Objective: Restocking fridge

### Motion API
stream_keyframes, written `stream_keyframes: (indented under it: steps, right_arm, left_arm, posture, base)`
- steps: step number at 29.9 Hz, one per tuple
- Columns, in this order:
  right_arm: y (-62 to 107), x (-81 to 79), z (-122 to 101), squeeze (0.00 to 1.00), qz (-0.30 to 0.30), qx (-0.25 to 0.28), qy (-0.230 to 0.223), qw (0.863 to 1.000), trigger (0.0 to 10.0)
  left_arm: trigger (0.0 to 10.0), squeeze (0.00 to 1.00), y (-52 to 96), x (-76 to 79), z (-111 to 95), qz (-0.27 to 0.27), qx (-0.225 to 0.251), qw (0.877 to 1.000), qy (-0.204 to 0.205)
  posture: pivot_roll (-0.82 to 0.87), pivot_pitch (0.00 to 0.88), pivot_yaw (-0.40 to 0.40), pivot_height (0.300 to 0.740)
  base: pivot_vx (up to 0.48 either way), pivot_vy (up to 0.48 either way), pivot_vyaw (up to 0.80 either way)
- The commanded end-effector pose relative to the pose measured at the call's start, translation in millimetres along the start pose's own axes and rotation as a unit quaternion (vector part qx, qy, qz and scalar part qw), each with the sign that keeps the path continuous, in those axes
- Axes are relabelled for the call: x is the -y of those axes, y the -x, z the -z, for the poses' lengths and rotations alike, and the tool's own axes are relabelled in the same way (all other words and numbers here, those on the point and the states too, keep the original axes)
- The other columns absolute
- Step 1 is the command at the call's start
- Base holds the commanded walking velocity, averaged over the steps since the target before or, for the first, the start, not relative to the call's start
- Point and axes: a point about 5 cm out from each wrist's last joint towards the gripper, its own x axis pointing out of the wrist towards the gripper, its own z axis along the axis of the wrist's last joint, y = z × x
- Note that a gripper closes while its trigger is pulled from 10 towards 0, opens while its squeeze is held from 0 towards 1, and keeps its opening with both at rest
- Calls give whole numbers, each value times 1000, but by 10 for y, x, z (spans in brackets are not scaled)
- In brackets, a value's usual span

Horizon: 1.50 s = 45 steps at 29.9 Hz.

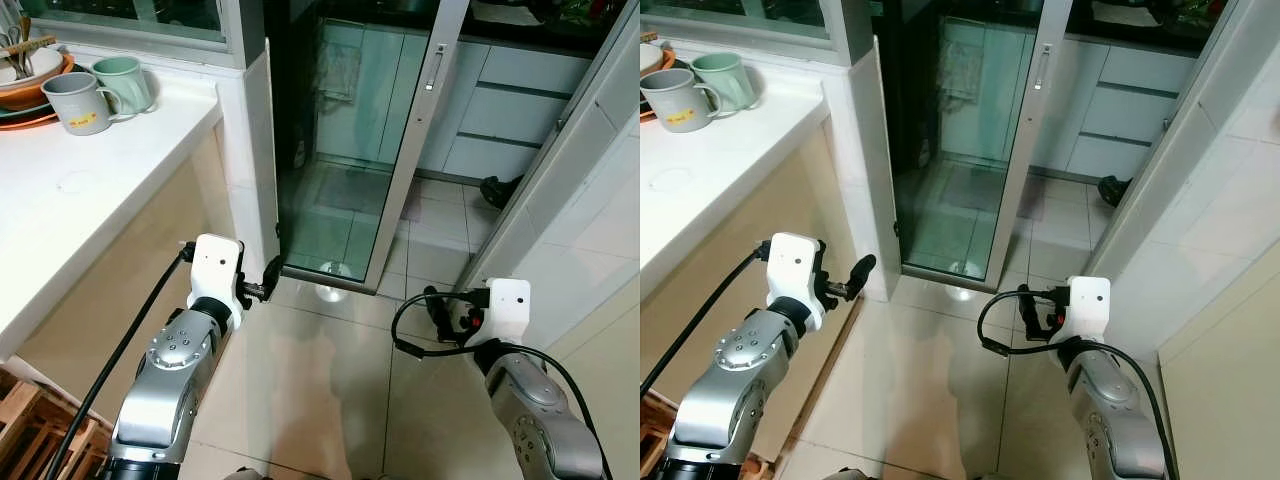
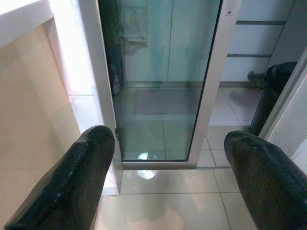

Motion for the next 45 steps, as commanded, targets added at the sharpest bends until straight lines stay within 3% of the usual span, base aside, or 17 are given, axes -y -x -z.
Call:
stream_keyframes:
  steps: [1,2,3,6,9,11,15,17,19,21,26,30,38,45]
  right_arm:
    - [-648,-248,-90,0,25,25,40,999,10000]
    - [-640,-270,-119,0,20,32,32,999,10000]
    - [-650,-302,-138,0,16,37,30,999,10000]
    - [-651,-337,-177,0,13,47,22,999,10000]
    - [-622,-370,-171,0,1,49,27,998,10000]
    - [-576,-377,-113,0,-6,40,24,999,10000]
    - [-517,-305,-26,0,9,40,27,999,10000]
    - [-414,-245,10,0,15,42,51,998,10000]
    - [-161,-156,79,0,12,43,77,996,10000]
    - [-35,-90,81,0,22,49,79,995,10000]
    - [-215,-114,-7,0,21,56,69,996,10000]
    - [-308,-156,-88,0,7,65,71,995,10000]
    - [-364,-127,-148,0,12,69,74,995,10000]
    - [-409,-73,-157,0,24,72,79,994,10000]
  left_arm:
    - [10000,0,-570,-123,-60,-34,61,997,41]
    - [10000,0,-590,-176,-52,-42,42,997,41]
    - [10000,0,-597,-142,-52,-24,41,998,34]
    - [10000,0,-594,6,-43,11,39,999,16]
    - [10000,0,-576,76,34,30,12,999,29]
    - [10000,0,-524,37,108,23,-8,998,55]
    - [10000,0,-453,-56,236,19,-5,999,45]
    - [10000,0,-374,-89,276,22,-7,999,32]
    - [10000,0,-126,-193,315,27,-6,999,18]
    - [10000,0,-15,-204,293,28,2,1000,12]
    - [10000,0,-211,-12,134,35,47,998,16]
    - [10000,0,-303,27,90,34,59,997,27]
    - [10000,0,-322,45,89,34,50,998,31]
    - [10000,0,-390,45,74,35,54,998,25]
  posture:
    - [-68,0,17,740]
    - [-66,0,28,740]
    - [-79,0,72,740]
    - [-83,0,84,740]
    - [-74,0,78,740]
    - [-63,0,57,740]
    - [-61,0,48,740]
    - [-58,0,37,740]
    - [-58,0,22,740]
    - [-60,0,6,740]
    - [-59,0,-11,740]
    - [-75,0,-22,740]
    - [-92,0,-10,740]
    - [-112,0,12,740]
  base:
    - [0,0,0]
    - [0,0,0]
    - [0,0,0]
    - [0,0,0]
    - [0,0,0]
    - [0,0,0]
    - [0,0,0]
    - [0,0,0]
    - [0,0,0]
    - [0,0,0]
    - [0,0,0]
    - [0,0,0]
    - [-253,411,0]
    - [0,0,0]
